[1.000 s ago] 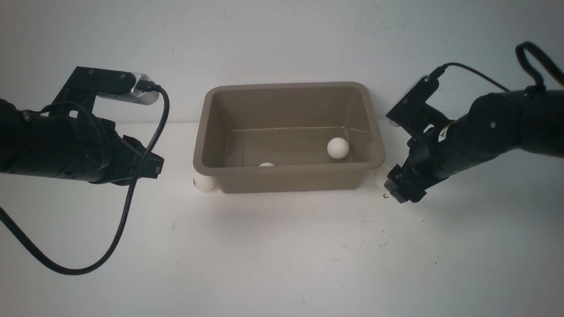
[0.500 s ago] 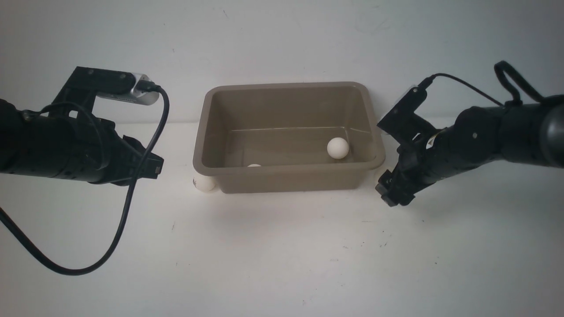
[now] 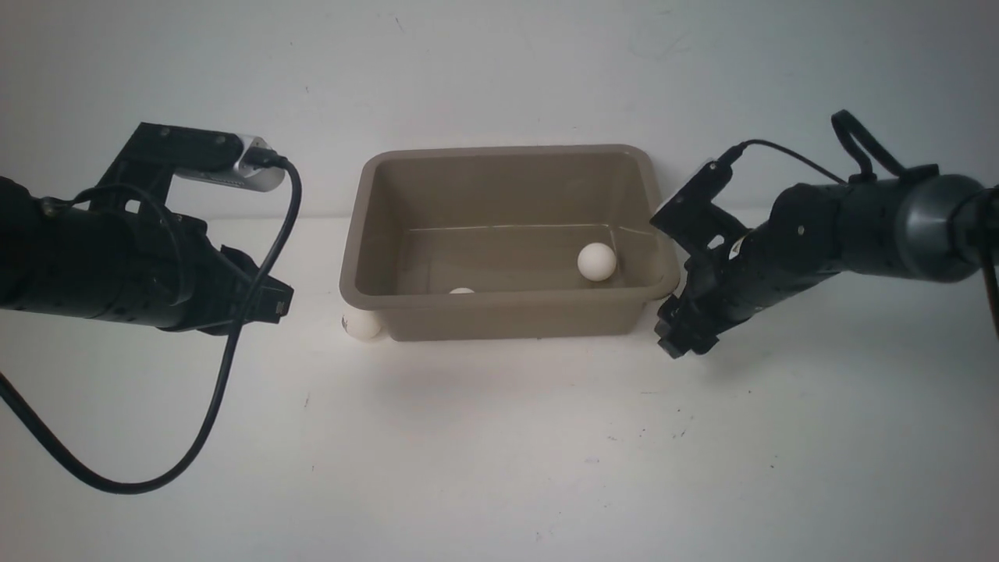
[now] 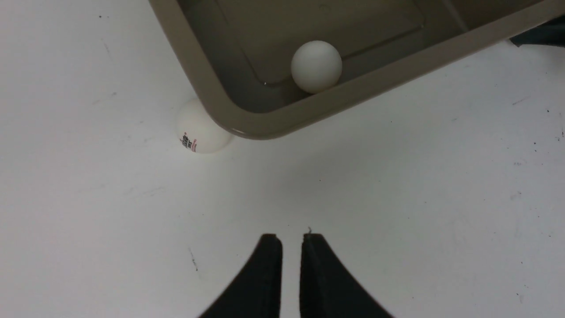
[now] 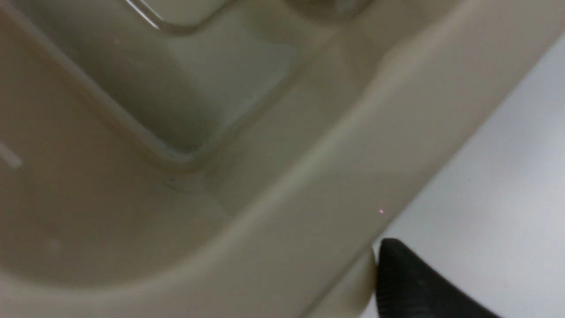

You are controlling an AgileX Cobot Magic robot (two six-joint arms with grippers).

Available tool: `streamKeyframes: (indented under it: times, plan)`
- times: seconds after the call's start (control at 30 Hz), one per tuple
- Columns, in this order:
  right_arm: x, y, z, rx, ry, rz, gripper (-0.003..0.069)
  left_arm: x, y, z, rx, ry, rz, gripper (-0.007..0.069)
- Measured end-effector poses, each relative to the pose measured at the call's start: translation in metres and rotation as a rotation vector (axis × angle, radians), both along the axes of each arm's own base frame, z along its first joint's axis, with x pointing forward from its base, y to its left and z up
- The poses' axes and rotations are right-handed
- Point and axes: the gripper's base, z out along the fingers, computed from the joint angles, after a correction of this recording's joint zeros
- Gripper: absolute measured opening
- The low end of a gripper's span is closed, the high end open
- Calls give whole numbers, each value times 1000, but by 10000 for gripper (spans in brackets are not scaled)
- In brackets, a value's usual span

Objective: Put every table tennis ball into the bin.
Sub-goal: Use the right arm to clamp the table tennis ball closest to it, then use the right arm to put the table tennis ball into the box

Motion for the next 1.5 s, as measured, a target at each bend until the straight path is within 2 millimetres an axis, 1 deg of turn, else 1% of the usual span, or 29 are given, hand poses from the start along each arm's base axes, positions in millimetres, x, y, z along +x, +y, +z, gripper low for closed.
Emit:
streamKeyframes:
  times: [0.07,0.37,0.47,0.53,0.6,0.67,0.7,0.77,0.8,0.83,0.87,0.9,0.93,0.97,1.03,1.07,1.1,1.17,1.2,1.37,1.5]
  plan:
    - [0,-1,0,2,1,-7,356,0,0,0,1,0,0,51]
    - [0,-6,0,-3,18,-12,356,0,0,0,2,0,-1,51]
    - [0,-12,2,-4,38,-27,356,0,0,0,2,0,-1,51]
    - [0,-24,7,-4,56,-58,356,0,0,0,2,0,-1,51]
    - [1,-36,20,4,44,-95,356,0,0,0,3,0,-1,51]
    - [-1,-44,38,16,8,-120,356,0,0,0,3,0,-1,51]
    - [-2,-48,56,29,-31,-131,356,0,0,0,4,0,-1,51]
    - [-3,-45,82,54,-92,-130,356,0,0,0,4,0,-1,51]
    - [-3,-42,94,68,-122,-126,356,0,0,0,4,-1,-1,51]
    - [-3,-35,108,88,-157,-114,356,0,0,0,5,-2,0,51]
    - [-3,-30,116,99,-176,-103,356,0,0,0,6,-3,1,51]
    - [-3,-22,123,114,-194,-87,356,0,1,0,7,-6,3,51]
    - [-2,-10,135,139,-223,-67,356,1,1,0,8,-8,6,51]
    - [-2,2,140,158,-231,-50,356,1,1,0,9,-11,9,51]
    - [1,16,144,186,-232,-39,356,1,1,0,11,-15,13,51]
    - [2,21,144,195,-228,-37,356,1,1,0,11,-15,13,51]
    - [4,35,141,225,-201,-42,356,2,1,0,11,-16,13,51]
    - [14,52,125,253,-143,-62,356,2,1,0,11,-17,14,51]
    - [19,57,116,257,-114,-72,356,2,2,1,12,-19,15,51]
    - [33,68,80,270,9,-117,356,5,4,2,29,-51,39,51]
    - [35,71,75,287,48,-124,356,7,6,3,38,-72,59,51]
